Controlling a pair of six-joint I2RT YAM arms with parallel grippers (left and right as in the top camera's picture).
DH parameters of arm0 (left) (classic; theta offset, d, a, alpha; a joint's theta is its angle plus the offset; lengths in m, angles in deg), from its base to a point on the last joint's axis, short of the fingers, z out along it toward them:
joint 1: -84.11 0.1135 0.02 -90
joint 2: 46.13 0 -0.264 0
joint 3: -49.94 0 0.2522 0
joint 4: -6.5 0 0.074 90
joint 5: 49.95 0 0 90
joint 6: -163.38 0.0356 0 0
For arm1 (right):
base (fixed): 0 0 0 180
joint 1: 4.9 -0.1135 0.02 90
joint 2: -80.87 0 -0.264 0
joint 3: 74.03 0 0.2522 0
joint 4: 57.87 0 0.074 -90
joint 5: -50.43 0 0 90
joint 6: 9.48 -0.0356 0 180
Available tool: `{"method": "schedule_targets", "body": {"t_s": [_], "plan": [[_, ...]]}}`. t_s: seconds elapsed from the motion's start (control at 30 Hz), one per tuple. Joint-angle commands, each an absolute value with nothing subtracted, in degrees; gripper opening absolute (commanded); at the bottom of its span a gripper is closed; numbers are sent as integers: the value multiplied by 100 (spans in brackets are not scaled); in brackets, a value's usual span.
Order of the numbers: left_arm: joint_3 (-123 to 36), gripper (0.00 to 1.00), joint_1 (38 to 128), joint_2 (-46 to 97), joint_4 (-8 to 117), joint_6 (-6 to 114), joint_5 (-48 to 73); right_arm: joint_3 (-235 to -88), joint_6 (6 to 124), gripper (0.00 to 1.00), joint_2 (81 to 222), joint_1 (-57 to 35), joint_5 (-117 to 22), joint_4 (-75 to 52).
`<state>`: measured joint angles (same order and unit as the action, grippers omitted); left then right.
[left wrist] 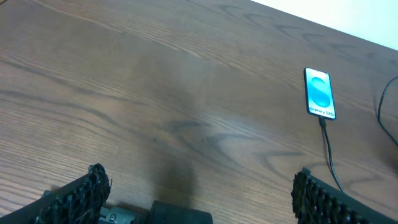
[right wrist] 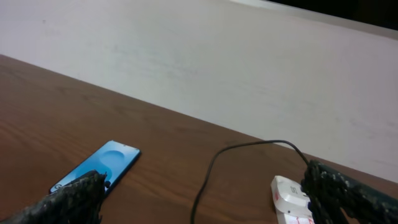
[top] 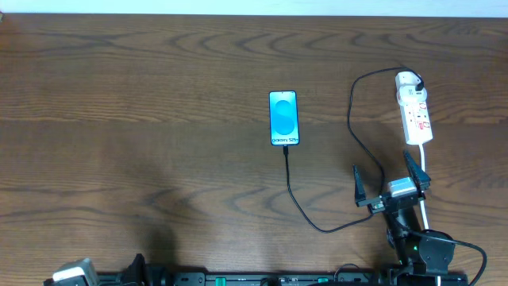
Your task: Plug charger to phone and switch on socket
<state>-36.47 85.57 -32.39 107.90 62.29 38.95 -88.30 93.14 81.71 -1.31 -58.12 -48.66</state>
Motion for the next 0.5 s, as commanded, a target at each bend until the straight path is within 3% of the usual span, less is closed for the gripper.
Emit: {"method": "schedule_targets", "body": {"t_s": [0.0, 0.47], "plan": [[-3642, 95, 8581, -3274, 10792, 6286, 3965, -8806, 9264, 99, 8119, 0, -5842, -4932], [-3642, 95, 8581, -3274, 10792, 6284, 3967, -8804, 9163, 99, 8108, 173, -5777, -4134]]}}
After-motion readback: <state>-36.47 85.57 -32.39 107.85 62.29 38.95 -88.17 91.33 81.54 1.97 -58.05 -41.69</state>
